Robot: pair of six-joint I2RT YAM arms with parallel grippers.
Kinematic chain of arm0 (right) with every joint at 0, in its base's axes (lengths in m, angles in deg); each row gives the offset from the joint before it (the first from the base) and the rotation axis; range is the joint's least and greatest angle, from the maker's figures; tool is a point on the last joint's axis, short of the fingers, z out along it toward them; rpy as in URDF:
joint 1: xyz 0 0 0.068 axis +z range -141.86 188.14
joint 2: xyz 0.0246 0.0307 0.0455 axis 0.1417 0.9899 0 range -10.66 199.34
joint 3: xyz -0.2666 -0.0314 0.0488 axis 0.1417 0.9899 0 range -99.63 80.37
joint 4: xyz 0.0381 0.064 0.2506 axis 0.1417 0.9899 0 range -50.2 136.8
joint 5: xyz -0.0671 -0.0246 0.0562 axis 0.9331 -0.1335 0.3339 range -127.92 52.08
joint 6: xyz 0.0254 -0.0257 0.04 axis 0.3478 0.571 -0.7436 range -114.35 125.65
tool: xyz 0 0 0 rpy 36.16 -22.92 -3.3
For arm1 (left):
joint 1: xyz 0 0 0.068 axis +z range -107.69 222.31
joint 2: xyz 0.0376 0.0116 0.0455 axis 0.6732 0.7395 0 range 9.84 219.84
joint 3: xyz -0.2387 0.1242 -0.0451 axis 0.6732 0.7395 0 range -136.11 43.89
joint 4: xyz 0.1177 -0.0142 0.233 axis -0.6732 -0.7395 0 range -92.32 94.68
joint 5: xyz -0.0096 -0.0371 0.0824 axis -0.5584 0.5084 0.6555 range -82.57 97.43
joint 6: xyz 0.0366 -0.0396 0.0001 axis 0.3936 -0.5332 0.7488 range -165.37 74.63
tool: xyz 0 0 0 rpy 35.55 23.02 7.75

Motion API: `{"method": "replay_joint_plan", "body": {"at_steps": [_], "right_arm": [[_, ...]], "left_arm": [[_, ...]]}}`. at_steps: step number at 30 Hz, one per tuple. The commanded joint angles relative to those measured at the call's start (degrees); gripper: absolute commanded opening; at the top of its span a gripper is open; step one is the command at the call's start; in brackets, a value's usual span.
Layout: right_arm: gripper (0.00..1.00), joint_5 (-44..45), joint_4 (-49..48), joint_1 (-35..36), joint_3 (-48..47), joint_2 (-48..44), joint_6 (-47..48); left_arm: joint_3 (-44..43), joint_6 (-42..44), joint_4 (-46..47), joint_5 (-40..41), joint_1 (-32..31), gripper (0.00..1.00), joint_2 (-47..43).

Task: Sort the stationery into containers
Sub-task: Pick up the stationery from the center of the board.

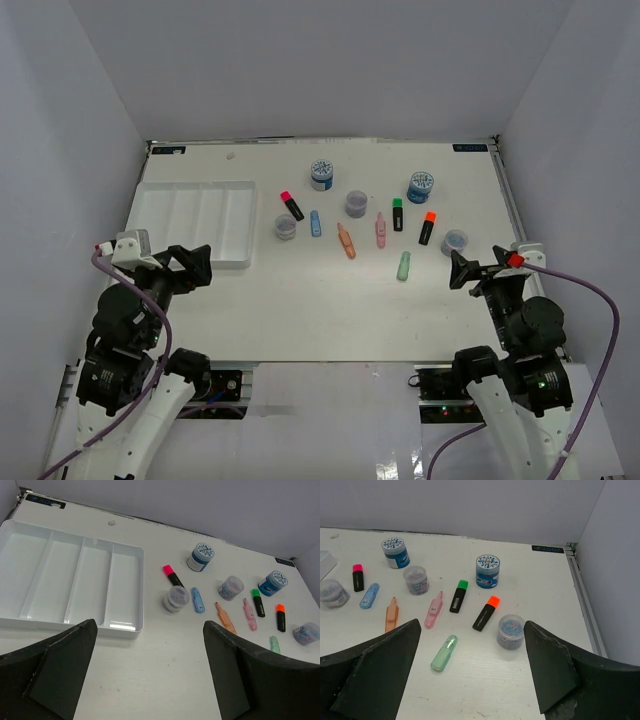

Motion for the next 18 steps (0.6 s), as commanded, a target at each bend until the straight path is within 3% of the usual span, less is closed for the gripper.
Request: {"method": "replay_joint_plan", "body": {"at_steps": [1,12,18], "right_arm": [[0.9,-0.1,-2.0,0.3,0.2,1.7,-0.4],[0.9,-4.2,-0.9,0.3,0.3,13.4,-7.1],[0.9,8.2,-0.3,0.3,-1.4,24.4,-15.4]], "left_arm": [[0.7,-0.8,0.4,-0.9,-0.3,0.98,1.6],[1.3,-4.3,3.9,-6.9,-0.3,0.98,10.6],[4.6,-4.2,9.8,-9.6,-0.3,0.98,15.9]]}}
